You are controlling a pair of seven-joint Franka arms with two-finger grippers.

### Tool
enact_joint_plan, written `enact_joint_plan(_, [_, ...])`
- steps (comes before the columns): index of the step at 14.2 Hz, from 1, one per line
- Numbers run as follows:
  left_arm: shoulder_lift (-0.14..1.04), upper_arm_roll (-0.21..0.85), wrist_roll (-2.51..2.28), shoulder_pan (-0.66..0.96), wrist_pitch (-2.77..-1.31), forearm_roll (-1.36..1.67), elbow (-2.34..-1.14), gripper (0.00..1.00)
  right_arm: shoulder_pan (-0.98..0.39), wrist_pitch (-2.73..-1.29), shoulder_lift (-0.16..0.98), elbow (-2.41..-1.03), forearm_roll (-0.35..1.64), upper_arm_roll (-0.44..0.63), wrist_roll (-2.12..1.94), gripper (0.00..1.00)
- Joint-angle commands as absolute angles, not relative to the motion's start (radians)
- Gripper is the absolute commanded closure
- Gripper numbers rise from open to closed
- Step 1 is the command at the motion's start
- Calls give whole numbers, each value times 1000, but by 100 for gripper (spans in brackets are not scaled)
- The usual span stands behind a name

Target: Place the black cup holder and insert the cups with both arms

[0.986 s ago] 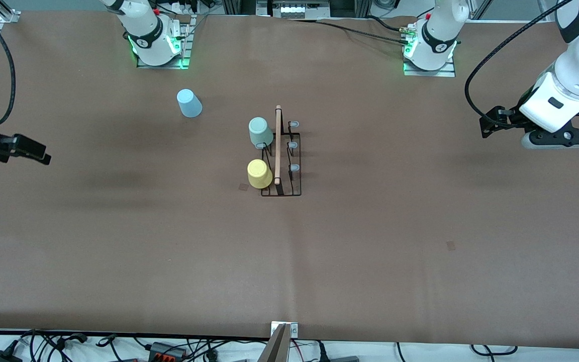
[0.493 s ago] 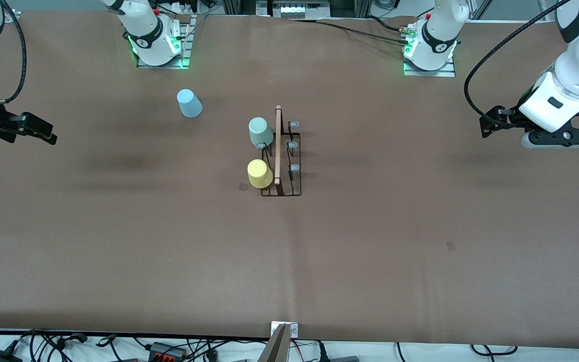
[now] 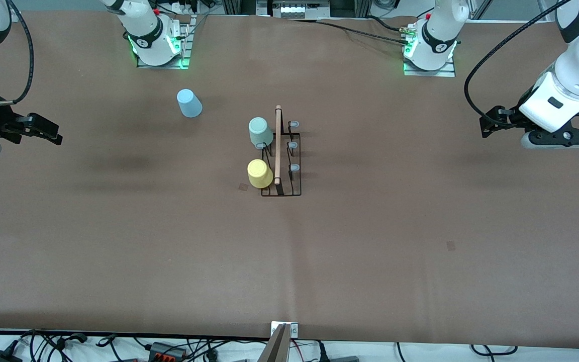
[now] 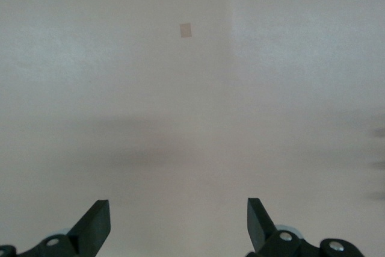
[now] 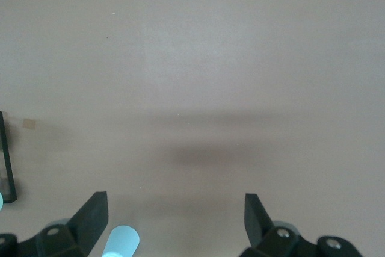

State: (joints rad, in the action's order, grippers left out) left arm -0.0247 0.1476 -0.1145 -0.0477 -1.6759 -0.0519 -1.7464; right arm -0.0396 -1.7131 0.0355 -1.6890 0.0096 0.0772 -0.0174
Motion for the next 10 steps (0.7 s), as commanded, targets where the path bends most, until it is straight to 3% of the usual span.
enact_joint_plan(1, [-26, 141, -101, -46, -1657, -32, -1732, 0, -46, -1727, 34, -1700, -6, 75, -14, 0])
enact_joint_plan(3, [-28, 141, -101, -46, -1657, -32, -1730, 0, -41, -1733, 38, -1701, -8, 72, -15, 0])
enact_joint_plan(6, [-26, 140, -101, -48, -1657, -32, -1730, 0, 37, -1732, 38, -1701, -6, -15, -14, 0])
enact_joint_plan(10, [-28, 140, -101, -46, -1657, -32, -1730, 0, 34, -1724, 29, -1704, -2, -15, 20, 0])
